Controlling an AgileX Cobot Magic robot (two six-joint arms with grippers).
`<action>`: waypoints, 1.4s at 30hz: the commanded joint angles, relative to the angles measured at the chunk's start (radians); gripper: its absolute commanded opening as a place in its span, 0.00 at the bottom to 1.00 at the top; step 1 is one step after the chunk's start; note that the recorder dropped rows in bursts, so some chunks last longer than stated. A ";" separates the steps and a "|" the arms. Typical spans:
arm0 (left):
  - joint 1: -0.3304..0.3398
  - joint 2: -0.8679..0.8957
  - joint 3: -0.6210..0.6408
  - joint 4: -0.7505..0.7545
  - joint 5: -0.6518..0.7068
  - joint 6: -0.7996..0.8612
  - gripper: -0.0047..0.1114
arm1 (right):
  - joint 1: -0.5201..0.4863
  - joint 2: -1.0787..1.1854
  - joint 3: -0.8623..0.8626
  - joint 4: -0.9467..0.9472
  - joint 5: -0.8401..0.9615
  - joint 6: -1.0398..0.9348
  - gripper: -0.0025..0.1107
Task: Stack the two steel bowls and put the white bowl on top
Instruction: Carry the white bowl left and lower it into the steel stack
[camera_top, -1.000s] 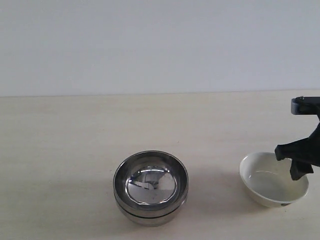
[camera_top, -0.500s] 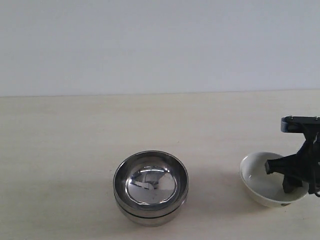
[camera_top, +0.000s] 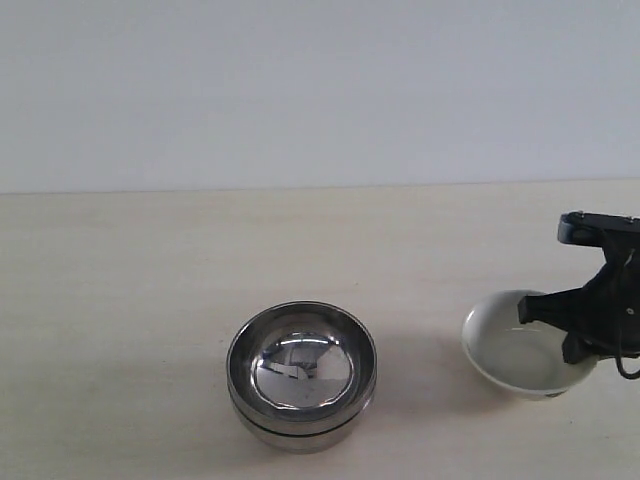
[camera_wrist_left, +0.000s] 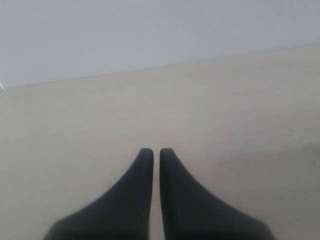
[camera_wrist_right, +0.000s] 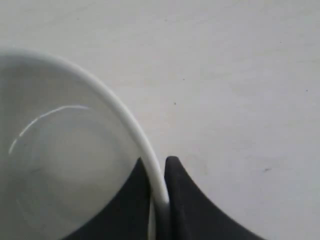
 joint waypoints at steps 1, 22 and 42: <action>0.001 -0.002 0.003 -0.009 0.000 0.003 0.08 | -0.002 -0.068 0.005 0.196 0.015 -0.197 0.02; 0.001 -0.002 0.003 -0.009 0.000 0.003 0.08 | 0.217 -0.262 -0.104 0.681 0.304 -0.561 0.02; 0.001 -0.002 0.003 -0.009 0.000 0.003 0.08 | 0.439 0.019 -0.204 0.664 0.120 -0.456 0.02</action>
